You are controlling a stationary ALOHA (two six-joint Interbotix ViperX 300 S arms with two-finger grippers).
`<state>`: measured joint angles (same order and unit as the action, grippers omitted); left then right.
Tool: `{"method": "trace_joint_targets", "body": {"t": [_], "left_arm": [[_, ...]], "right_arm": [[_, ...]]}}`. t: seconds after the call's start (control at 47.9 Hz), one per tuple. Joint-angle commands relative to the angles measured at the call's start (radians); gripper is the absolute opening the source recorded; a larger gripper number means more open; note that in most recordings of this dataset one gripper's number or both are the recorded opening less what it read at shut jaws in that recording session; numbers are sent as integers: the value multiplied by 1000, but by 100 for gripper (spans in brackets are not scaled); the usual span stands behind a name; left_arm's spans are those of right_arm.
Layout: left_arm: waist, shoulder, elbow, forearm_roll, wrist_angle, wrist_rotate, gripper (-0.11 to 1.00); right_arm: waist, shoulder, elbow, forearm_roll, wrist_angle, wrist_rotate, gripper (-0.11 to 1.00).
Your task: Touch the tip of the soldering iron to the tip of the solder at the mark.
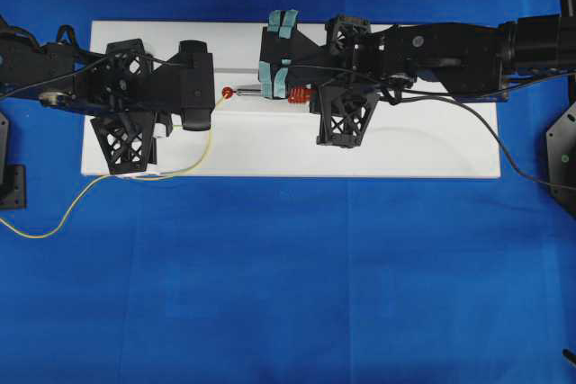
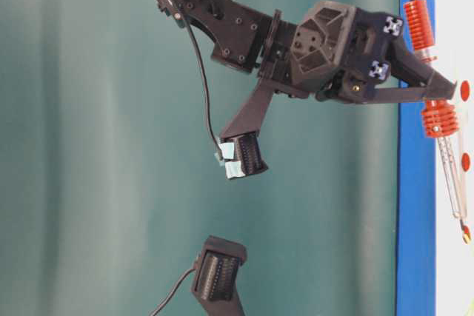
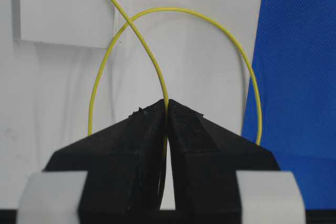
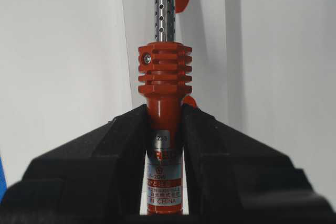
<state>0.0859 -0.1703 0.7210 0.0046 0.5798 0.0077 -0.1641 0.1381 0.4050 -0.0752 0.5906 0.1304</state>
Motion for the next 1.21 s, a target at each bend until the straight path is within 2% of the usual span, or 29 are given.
{"method": "trace_joint_targets", "body": {"t": [0.0,0.459,0.835,1.189], "left_arm": [[-2,-6,-23,0,-2,2,1],[-2,-6,-28,0,-2,2,1],[-2,17,-67,-2,66,0,1],[-2,20,-77,0,74,2,1]], "right_arm": [[-2,-15,-25,-3,2,2,6],[-2,-15,-25,-3,2,2,6],[-3,-14,-26,-3,2,2,6],[-3,-14,-25,-3,2,-2,6]]}}
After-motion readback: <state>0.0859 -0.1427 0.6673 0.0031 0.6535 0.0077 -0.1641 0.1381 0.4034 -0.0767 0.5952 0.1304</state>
